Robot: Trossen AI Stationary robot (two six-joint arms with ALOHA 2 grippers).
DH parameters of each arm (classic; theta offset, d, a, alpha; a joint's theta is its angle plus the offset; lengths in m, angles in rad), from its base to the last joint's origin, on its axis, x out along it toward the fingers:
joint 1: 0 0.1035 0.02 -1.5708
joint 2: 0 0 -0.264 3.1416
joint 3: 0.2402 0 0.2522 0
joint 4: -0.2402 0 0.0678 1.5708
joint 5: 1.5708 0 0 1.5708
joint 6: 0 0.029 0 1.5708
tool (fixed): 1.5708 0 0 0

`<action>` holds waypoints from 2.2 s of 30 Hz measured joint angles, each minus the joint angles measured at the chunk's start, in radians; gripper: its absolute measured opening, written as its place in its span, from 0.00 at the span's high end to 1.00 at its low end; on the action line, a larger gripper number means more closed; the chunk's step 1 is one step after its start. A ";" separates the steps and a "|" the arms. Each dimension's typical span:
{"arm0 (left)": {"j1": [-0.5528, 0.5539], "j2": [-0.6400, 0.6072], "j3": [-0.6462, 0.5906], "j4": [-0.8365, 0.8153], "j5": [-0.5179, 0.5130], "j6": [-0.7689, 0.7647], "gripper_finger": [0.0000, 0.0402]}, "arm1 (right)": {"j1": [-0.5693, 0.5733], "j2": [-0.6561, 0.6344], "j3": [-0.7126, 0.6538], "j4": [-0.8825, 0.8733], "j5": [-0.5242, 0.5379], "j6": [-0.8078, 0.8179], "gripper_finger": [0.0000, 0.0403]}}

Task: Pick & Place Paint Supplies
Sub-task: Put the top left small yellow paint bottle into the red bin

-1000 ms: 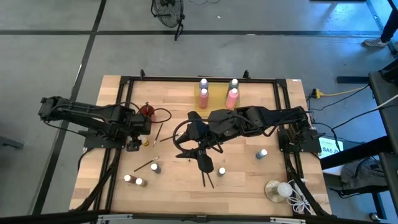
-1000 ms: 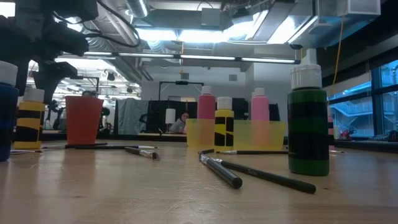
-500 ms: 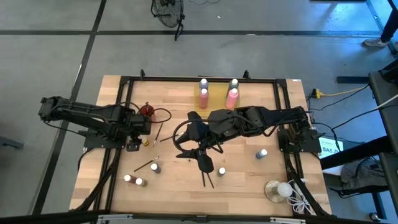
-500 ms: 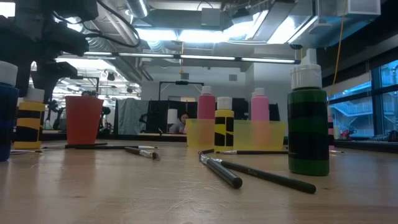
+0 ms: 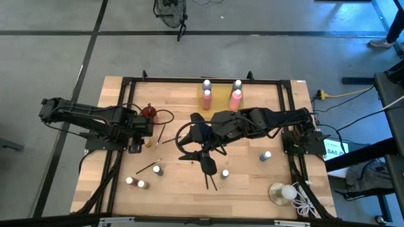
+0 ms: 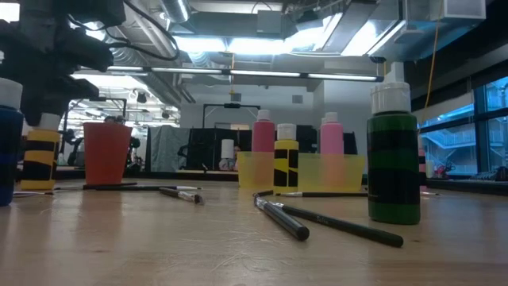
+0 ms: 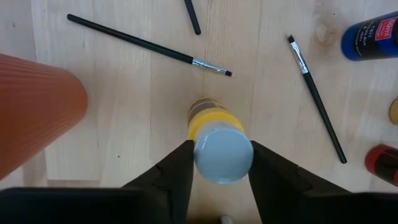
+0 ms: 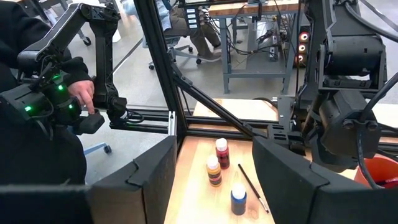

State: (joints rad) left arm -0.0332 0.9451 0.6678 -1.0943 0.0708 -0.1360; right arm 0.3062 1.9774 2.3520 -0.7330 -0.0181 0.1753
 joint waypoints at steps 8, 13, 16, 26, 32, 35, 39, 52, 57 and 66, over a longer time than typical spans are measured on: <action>0.000 0.000 0.001 0.001 0.002 0.000 0.72 | 0.000 0.000 0.000 0.000 0.001 0.000 0.47; 0.000 0.005 0.002 0.002 0.010 0.000 0.72 | 0.000 0.000 0.000 0.000 0.003 0.000 0.47; 0.000 0.006 0.008 -0.009 0.013 -0.006 0.72 | 0.001 0.000 0.000 0.000 0.016 0.000 0.47; 0.000 0.015 0.143 -0.168 -0.010 -0.007 0.72 | 0.038 0.000 0.000 0.008 0.141 -0.045 0.47; 0.001 0.079 0.283 -0.320 -0.029 0.026 0.72 | 0.079 -0.004 0.000 0.013 0.318 -0.056 0.47; 0.001 0.134 0.388 -0.364 -0.050 0.066 0.72 | 0.105 -0.015 0.002 0.020 0.423 -0.056 0.47; 0.001 0.222 0.541 -0.394 -0.105 0.144 0.72 | 0.149 -0.035 0.003 0.031 0.554 -0.056 0.47; 0.167 0.450 0.786 -0.283 -0.263 0.409 0.72 | 0.341 -0.068 0.004 0.064 1.381 0.027 0.47; 0.215 0.467 0.783 -0.138 -0.226 0.438 0.72 | 0.377 -0.068 -0.001 0.052 1.507 0.029 0.47; 0.255 0.622 0.891 -0.093 -0.168 0.543 0.72 | 0.368 -0.071 -0.001 -0.080 1.589 0.010 0.47</action>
State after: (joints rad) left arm 0.2216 1.5669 1.5584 -1.1875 -0.0975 0.4067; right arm 0.6747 1.9061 2.3508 -0.8133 1.5707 0.1857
